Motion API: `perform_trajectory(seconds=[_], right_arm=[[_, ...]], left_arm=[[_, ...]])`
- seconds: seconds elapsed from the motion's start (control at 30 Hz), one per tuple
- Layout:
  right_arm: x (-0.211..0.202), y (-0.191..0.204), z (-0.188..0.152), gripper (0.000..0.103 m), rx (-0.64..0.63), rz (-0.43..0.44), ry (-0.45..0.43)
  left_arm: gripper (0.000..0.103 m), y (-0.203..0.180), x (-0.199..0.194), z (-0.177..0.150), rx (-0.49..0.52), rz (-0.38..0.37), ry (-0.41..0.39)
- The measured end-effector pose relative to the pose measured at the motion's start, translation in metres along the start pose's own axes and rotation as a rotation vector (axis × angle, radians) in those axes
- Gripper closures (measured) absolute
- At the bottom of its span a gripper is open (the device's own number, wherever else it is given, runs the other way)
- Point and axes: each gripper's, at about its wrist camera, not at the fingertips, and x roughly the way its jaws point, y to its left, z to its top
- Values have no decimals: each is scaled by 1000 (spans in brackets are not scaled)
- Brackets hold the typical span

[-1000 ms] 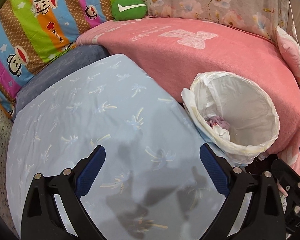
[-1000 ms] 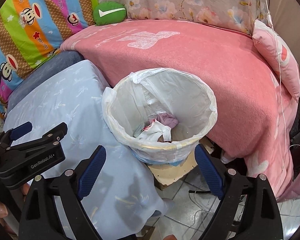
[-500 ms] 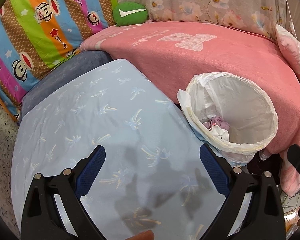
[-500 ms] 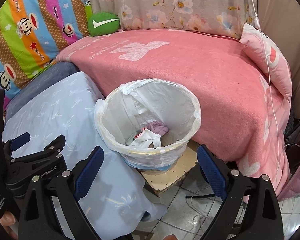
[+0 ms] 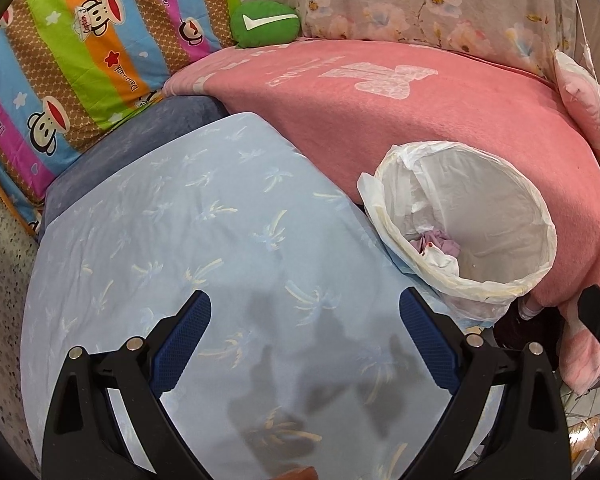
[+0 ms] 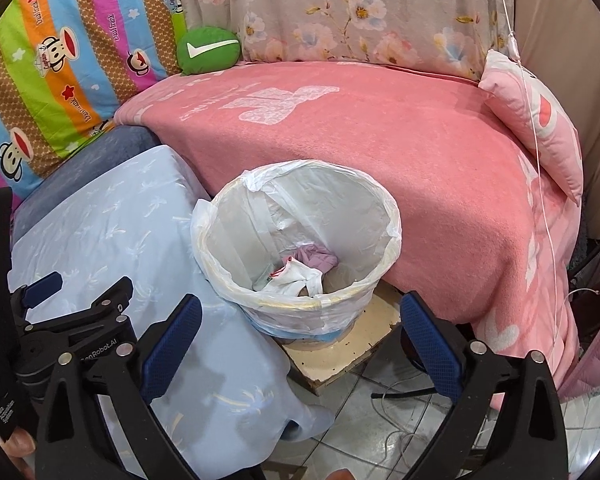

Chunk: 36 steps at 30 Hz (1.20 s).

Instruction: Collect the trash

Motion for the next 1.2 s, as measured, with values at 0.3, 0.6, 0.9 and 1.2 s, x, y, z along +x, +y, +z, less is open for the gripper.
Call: perform_trajectory(seconds=[0.3,0.6,0.9,1.2], right_arm=[[0,4,0,6,-3,3,-3],[3,5,0,6,-5,8,-3],[7,0,4,6,10,12,-7],[9,-9,8,6,31,10,-11]], left_arm=[[12,1,0,1,-7,2,2],[12,0,0,0,-12,-4,14],[12,-1,-2,4,-11,-11,5],[12,-4,-4,13,-9,-3,-15]])
